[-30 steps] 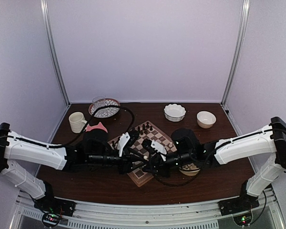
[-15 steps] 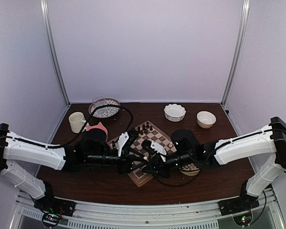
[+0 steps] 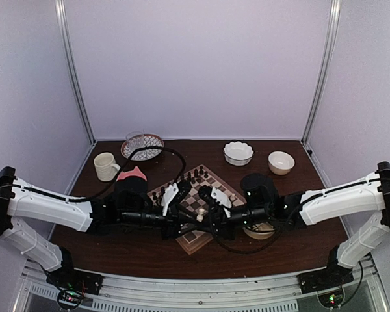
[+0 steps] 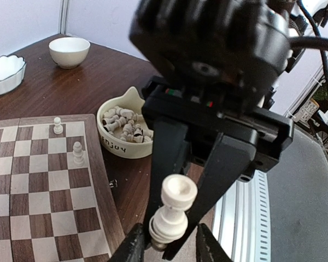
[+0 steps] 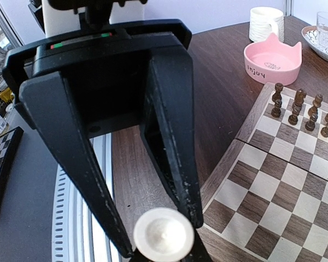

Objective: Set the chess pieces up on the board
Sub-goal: Pass from the right arm to the left, then pass from the left arm to the right

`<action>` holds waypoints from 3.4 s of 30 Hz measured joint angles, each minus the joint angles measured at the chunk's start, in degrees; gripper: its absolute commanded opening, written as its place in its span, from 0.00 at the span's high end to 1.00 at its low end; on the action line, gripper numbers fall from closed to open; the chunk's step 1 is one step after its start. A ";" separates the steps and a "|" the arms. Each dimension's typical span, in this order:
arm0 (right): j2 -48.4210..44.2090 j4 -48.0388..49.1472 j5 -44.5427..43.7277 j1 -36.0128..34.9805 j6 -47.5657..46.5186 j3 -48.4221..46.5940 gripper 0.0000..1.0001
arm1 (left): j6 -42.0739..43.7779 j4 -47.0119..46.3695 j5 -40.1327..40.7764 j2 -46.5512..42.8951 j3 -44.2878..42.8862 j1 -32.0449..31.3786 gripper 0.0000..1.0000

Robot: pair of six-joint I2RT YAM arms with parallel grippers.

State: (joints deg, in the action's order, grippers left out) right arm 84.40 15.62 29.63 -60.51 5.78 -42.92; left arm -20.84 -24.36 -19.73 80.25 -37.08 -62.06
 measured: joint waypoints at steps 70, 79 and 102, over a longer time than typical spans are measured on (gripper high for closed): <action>-12.26 2.99 -5.75 0.00 0.66 6.05 0.70 | 0.22 1.99 -2.45 2.86 -2.05 0.57 0.93; -9.35 2.86 -5.40 0.04 1.29 5.77 0.73 | 0.48 1.97 -3.85 3.06 -2.08 0.57 0.93; -7.08 2.56 -1.92 0.13 2.12 4.11 0.86 | 0.92 2.40 -5.53 4.42 -3.10 0.57 0.93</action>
State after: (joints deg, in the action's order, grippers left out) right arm 77.32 18.17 27.70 -60.38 7.90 -38.81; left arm -19.92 -21.96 -25.26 84.66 -40.18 -61.49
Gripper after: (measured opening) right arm 0.153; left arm 0.133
